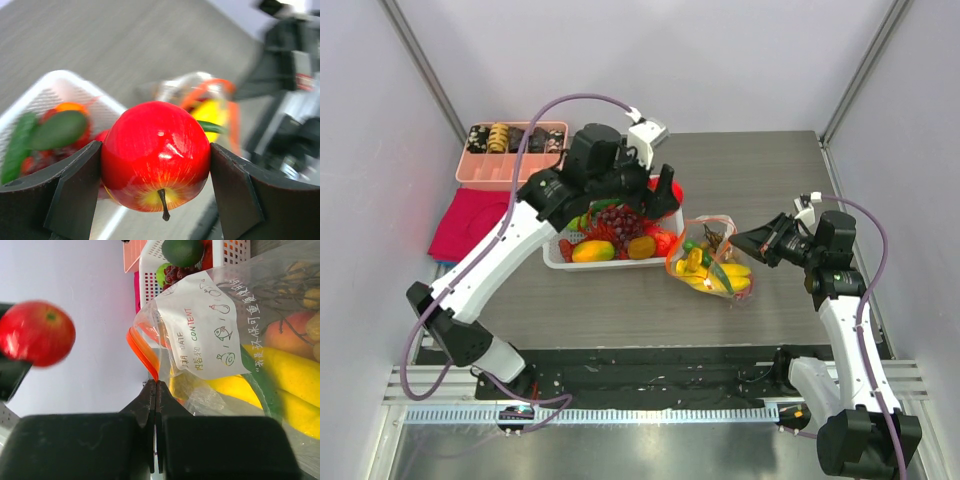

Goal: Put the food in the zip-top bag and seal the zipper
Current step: Place the fake fruit in the zipper food storage bag.

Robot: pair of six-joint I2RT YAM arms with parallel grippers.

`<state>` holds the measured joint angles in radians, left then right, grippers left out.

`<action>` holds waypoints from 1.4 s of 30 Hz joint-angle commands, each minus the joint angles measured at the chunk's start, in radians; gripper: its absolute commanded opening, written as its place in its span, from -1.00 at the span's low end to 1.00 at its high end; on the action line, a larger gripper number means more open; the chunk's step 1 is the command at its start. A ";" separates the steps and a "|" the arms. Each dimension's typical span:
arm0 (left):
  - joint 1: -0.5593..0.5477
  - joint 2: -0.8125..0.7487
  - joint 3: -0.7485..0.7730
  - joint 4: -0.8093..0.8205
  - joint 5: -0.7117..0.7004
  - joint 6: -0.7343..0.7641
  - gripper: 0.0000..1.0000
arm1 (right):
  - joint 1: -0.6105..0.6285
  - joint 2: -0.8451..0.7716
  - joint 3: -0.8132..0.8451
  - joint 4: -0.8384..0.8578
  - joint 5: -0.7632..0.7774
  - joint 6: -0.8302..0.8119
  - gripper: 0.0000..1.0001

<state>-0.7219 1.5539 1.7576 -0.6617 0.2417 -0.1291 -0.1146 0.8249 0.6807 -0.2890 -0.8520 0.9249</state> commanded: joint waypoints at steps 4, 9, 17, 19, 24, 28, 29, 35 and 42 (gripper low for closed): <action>-0.174 0.054 -0.069 0.068 0.120 -0.112 0.08 | -0.005 0.000 0.065 -0.015 -0.022 -0.047 -0.98; -0.206 0.188 0.011 0.109 0.130 -0.225 0.09 | -0.007 0.002 0.109 -0.064 -0.032 -0.087 -0.98; -0.206 0.298 0.095 0.162 -0.094 -0.273 0.12 | -0.005 0.006 0.132 -0.104 -0.045 -0.124 -0.98; -0.211 0.313 0.095 0.151 -0.130 -0.277 0.25 | -0.005 0.008 0.132 -0.102 -0.044 -0.123 -0.98; -0.211 0.293 0.060 0.126 -0.130 -0.265 0.99 | -0.005 0.017 0.141 -0.102 -0.053 -0.121 -0.98; -0.192 0.204 -0.012 0.155 -0.081 -0.242 1.00 | -0.005 0.014 0.138 -0.102 -0.056 -0.115 -0.98; -0.186 0.189 -0.021 0.158 -0.067 -0.247 1.00 | -0.007 0.017 0.140 -0.102 -0.059 -0.115 -0.98; -0.108 0.037 -0.122 0.168 0.066 -0.157 1.00 | -0.017 0.026 0.155 -0.102 -0.076 -0.112 -0.98; -0.102 -0.135 -0.369 0.142 0.225 0.468 0.75 | -0.019 0.057 0.189 -0.139 -0.120 -0.192 -0.98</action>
<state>-0.8089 1.5169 1.5295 -0.5346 0.3542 -0.0769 -0.1284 0.8764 0.8120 -0.4232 -0.9161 0.7944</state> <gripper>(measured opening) 0.926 0.014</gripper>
